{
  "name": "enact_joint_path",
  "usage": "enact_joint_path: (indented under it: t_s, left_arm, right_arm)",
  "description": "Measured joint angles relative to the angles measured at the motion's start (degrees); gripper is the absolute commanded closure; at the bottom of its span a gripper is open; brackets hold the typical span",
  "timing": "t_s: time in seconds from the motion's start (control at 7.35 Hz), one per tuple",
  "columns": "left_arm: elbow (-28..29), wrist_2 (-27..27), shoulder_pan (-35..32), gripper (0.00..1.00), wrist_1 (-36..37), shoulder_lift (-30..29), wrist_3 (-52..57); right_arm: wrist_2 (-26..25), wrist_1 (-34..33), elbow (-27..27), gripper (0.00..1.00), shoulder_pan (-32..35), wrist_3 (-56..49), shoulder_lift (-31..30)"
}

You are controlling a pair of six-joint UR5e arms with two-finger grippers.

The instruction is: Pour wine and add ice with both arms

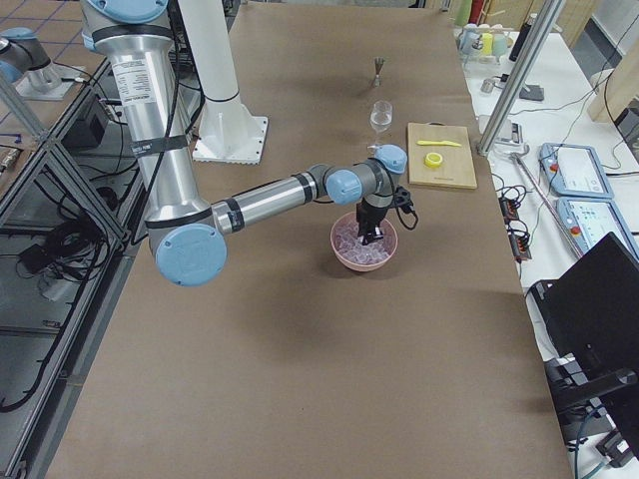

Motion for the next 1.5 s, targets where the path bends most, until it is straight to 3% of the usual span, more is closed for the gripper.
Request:
enact_joint_path:
  t_s: [0.27, 0.82, 1.5]
  left_arm:
    - [0.0, 0.0, -0.2, 0.02, 0.0, 0.0, 0.0]
    - [0.0, -0.1, -1.2, 0.02, -0.1, 0.1, 0.1]
    - [0.5, -0.2, -2.3, 0.02, -0.3, 0.2, 0.5]
  right_arm:
    - [-0.2, 0.1, 0.8, 1.00, -0.1, 0.0, 0.4]
    - [2.6, -2.8, 11.5, 1.00, 3.9, 2.0, 2.4]
    - [8.9, 0.2, 9.4, 1.00, 1.3, 38.0, 20.9]
